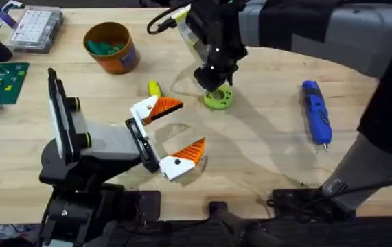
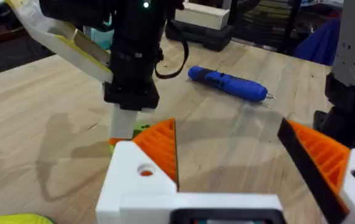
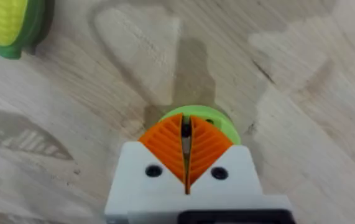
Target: Pick up the gripper from the table and insert it into the empty holder that is missing its gripper. Then pick up a screw, insert it into the mounting hole, and use the screwdriver to tighten it. Finally, clean up the table by picking up the vegetable and placing it into the bucket.
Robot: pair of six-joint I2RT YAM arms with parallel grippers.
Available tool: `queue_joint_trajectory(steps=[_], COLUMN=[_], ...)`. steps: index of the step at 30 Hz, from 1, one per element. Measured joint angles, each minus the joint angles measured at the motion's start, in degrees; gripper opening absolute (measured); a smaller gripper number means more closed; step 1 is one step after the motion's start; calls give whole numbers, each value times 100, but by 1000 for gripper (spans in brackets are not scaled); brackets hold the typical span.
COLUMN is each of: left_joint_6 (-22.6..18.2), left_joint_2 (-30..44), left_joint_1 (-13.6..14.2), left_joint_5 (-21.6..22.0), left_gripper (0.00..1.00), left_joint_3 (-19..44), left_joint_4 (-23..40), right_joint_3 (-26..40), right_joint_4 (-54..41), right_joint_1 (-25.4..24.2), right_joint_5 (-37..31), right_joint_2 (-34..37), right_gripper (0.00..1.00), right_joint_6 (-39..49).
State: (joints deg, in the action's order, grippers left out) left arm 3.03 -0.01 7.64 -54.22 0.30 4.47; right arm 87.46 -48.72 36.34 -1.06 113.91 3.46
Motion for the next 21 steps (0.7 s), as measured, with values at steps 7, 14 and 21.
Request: queue_joint_trajectory(steps=[7,14,21], left_joint_6=[0,0,0], left_joint_2=[0,0,0], left_joint_1=[0,0,0], left_joint_5=[0,-1,-1], left_gripper=[990,990,990], left_joint_3=[0,0,0], left_joint_4=[0,0,0], right_joint_3=[-2,267,929], right_joint_4=[-335,-1113,-1856], right_joint_1=[0,0,106], right_joint_5=[2,2,0], right_joint_2=[-570,-1343,-1704], right_gripper=[7,7,7], right_joint_6=[-9,-25,-49])
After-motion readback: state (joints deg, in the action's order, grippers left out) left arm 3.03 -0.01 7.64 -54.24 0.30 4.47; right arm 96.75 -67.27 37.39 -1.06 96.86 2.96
